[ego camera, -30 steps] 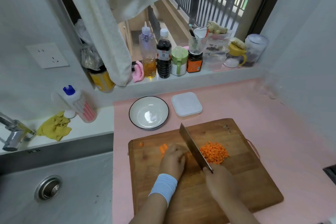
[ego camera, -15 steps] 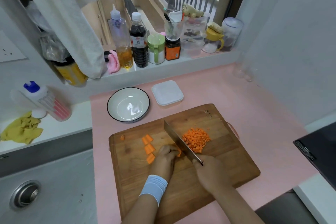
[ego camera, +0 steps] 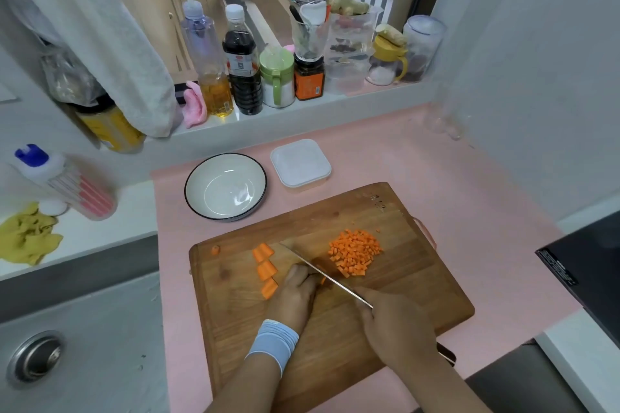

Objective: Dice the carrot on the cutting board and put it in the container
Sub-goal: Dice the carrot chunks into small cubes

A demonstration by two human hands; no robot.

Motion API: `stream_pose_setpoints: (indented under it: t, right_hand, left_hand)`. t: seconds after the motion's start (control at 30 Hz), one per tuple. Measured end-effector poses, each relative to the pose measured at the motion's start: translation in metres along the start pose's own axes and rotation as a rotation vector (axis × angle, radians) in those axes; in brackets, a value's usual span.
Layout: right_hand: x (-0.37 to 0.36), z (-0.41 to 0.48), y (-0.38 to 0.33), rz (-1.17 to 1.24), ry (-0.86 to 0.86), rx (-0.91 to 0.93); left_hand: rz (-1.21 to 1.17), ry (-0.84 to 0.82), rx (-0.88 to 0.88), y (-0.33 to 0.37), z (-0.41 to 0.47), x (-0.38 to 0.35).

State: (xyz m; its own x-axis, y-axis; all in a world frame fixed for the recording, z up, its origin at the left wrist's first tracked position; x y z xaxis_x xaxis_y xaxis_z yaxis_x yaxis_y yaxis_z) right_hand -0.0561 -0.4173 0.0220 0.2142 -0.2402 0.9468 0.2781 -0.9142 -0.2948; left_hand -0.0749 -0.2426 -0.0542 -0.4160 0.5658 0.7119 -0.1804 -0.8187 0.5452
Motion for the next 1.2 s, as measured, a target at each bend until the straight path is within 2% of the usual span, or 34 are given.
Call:
stream_pose_setpoints:
  t: [0.37, 0.73, 1.2]
  right_hand:
    - [-0.01, 0.0, 0.007, -0.008, -0.06, -0.022]
    - [-0.024, 0.016, 0.007, 0.059, -0.198, -0.095]
    - [-0.021, -0.003, 0.001, 0.042, -0.078, 0.028]
  left_hand:
    - [-0.011, 0.024, 0.009, -0.002, 0.001, 0.0]
    - [0.009, 0.013, 0.034, 0.0, 0.0, 0.002]
    - [0.033, 0.057, -0.022, 0.005, 0.002, 0.007]
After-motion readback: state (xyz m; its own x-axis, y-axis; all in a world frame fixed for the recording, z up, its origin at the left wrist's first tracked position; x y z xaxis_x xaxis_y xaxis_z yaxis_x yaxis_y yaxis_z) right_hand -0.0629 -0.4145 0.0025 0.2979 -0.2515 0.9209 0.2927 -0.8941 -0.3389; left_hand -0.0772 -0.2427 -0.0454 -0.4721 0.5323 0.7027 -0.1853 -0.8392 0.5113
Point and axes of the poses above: each hand's wrist, its own z-axis towards the middle knuckle, its own x-axis out of the back of the hand, y = z × x, the point moved 6 cm from there along z, towards the middle knuckle, and after that the axes turned 7 degrees about y, right-handed, at the moved point
